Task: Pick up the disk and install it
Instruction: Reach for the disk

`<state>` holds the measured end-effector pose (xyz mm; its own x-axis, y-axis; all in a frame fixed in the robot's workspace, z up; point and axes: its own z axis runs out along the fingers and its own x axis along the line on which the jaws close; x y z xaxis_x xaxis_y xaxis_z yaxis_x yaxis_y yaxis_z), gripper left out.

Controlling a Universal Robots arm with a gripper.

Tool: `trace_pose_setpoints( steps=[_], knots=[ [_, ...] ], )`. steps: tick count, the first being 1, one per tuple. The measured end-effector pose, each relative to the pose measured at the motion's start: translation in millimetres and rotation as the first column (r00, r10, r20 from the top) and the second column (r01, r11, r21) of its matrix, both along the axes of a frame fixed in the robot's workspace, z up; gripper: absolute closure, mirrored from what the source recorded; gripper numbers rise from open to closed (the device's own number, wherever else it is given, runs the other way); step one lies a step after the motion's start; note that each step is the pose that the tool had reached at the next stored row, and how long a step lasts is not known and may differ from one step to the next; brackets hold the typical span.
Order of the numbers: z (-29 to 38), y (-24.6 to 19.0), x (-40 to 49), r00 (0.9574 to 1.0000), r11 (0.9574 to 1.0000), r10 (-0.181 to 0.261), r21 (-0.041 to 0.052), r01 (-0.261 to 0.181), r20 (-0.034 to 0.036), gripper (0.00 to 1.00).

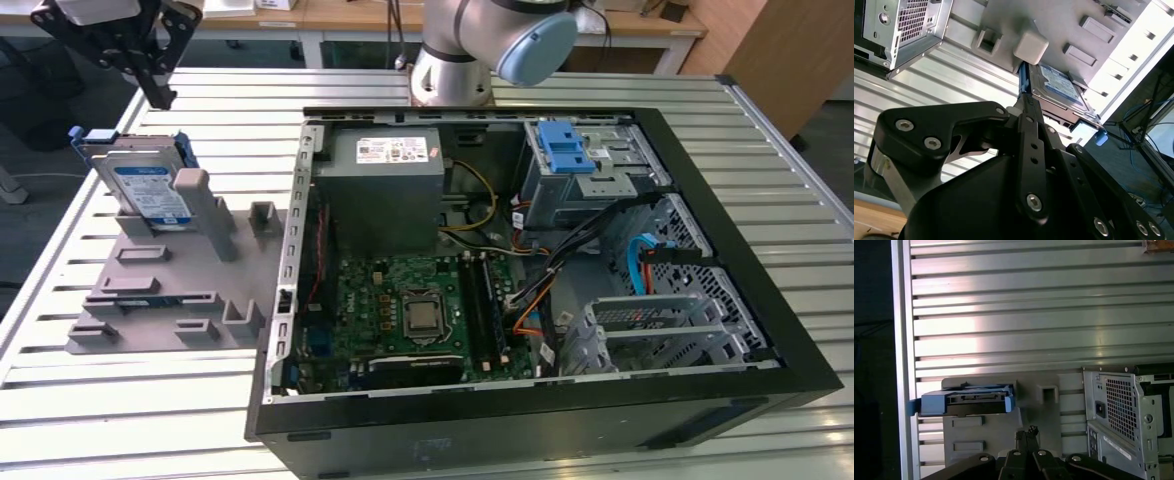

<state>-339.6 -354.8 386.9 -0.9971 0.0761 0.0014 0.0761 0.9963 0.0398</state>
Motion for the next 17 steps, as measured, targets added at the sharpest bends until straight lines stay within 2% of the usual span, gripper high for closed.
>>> trace_pose_setpoints(
  steps=[17],
  knots=[
    [-0.3,2.0,-16.5,1.0,1.0,0.0,0.0,0.0,-0.0002,0.89]
  ],
)
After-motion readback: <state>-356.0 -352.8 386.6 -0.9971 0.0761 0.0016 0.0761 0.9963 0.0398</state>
